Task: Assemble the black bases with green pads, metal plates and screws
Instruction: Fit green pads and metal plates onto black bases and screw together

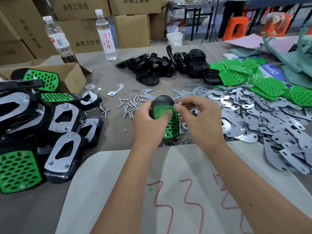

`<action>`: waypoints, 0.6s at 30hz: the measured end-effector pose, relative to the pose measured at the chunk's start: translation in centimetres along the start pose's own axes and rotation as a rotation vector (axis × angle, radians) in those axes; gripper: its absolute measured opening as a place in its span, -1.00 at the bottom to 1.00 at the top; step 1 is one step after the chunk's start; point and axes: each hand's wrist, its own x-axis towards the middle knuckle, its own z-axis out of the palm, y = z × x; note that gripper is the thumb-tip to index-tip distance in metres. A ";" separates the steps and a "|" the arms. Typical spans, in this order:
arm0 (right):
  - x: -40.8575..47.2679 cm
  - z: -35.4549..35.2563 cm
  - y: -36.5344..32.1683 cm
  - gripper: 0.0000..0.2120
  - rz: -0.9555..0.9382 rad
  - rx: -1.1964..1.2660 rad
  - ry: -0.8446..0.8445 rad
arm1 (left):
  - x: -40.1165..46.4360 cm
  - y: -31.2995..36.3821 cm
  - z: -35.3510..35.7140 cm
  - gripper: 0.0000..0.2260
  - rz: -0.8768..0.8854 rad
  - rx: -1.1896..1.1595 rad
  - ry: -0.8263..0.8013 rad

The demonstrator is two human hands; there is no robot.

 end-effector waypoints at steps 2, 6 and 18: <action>0.1 0.0 0.0 -0.86 0.043 0.089 -0.025 | -0.1 0.1 0.0 -0.80 -0.030 -0.044 0.005; 0.0 -0.1 -0.2 -0.89 0.022 0.089 -0.107 | -0.1 0.1 -0.1 -0.81 -0.076 -0.103 -0.017; 0.0 -0.2 -0.1 -0.86 -0.005 -0.022 -0.053 | -0.5 0.4 0.2 -0.79 -0.080 -0.176 -0.008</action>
